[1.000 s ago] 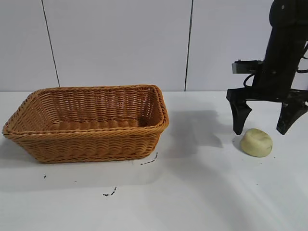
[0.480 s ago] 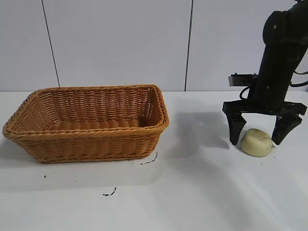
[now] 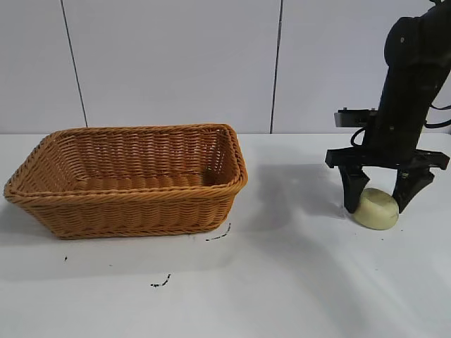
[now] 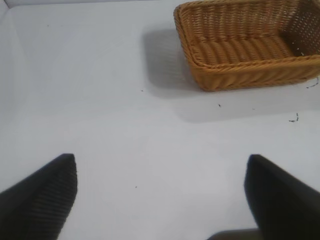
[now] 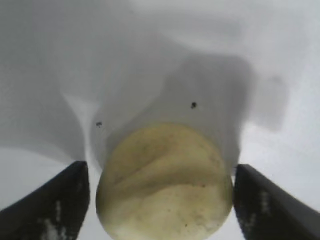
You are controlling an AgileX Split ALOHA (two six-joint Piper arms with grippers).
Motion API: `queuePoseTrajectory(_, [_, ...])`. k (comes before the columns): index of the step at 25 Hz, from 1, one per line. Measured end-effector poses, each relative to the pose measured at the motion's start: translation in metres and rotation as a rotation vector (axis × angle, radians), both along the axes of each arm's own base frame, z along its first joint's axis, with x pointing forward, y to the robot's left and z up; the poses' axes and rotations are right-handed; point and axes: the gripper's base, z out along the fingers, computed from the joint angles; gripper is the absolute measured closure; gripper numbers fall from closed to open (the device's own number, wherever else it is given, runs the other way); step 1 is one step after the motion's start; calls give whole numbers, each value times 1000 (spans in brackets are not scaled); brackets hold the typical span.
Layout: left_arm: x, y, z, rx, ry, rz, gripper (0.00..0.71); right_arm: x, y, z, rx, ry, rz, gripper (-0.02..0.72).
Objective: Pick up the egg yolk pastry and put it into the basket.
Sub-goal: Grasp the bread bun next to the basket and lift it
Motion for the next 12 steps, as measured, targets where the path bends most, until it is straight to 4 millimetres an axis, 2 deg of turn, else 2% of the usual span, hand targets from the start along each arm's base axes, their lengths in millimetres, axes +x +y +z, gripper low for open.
queuePoseTrajectory(3, [0, 0, 0, 0, 0, 0, 17, 0, 0, 0, 0, 0, 0, 489])
queuePoseTrajectory(5, [0, 0, 0, 0, 0, 0, 17, 0, 0, 0, 0, 0, 0, 563])
queuePoseTrajectory(9, [0, 0, 0, 0, 0, 0, 17, 0, 0, 1, 0, 3, 0, 597])
queuePoseTrajectory(12, [0, 0, 0, 0, 0, 0, 17, 1, 0, 12, 1, 3, 2, 598])
